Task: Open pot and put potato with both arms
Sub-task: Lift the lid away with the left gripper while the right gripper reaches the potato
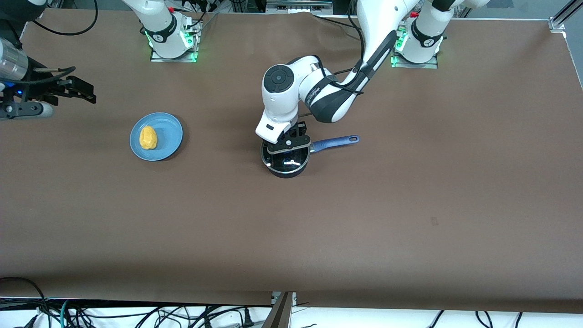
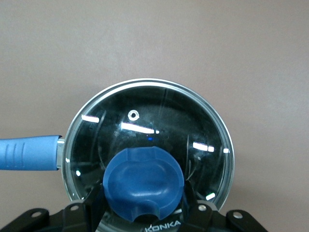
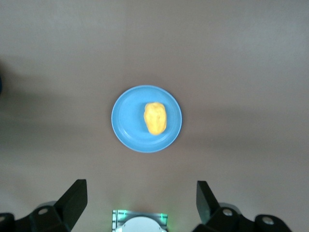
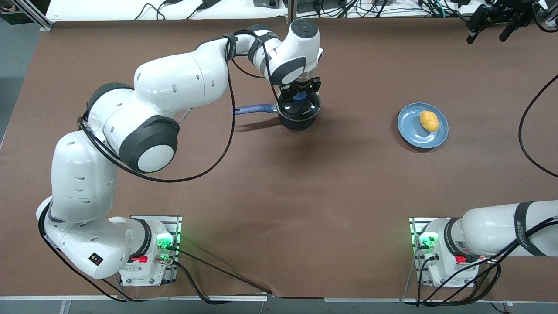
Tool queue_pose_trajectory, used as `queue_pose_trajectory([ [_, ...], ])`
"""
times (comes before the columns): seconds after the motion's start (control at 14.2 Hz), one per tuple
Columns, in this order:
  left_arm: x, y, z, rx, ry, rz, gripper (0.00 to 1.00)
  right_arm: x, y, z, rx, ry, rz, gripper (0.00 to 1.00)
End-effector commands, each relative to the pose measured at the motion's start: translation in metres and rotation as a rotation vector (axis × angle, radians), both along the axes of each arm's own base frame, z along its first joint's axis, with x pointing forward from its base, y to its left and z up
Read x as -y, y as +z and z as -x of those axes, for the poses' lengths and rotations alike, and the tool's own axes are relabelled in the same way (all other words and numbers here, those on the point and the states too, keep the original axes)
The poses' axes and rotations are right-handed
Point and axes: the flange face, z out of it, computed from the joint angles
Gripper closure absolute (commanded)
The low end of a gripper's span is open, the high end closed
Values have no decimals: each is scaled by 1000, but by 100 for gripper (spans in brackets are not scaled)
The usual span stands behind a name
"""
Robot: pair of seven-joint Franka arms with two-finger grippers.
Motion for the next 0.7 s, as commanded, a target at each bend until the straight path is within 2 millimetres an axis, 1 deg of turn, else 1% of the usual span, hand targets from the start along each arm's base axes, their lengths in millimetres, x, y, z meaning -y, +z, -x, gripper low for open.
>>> queue_pose_trajectory([
  [0.0, -17, 49, -11, 30, -8, -15, 55, -11, -33, -3, -112, 21, -10, 0],
  [0.07, -32, 65, -21, 33, -25, -19, 56, -11, -44, -2, -133, 25, -4, 0],
  [0.14, -51, 77, -29, 30, -51, -22, 57, -10, -51, -1, -139, 24, -3, 0],
  [0.21, -78, 88, -42, 24, -71, -15, 57, -9, -57, -2, -136, 25, 2, 0],
  [0.28, -114, 99, -59, 25, -103, -11, 57, -8, -71, 0, -136, 25, 6, 0],
  [0.42, -195, 119, -90, 11, -195, 21, 57, -5, -112, 9, -129, 36, 30, 0],
  [0.49, -239, 124, -102, 2, -248, 40, 57, -3, -132, 15, -121, 57, 54, 0],
  [0.56, -285, 124, -113, -5, -309, 51, 57, -1, -156, 23, -133, 77, 80, 0],
  [0.63, -336, 120, -125, -11, -370, 49, 57, 0, -179, 30, -121, 92, 90, 0],
])
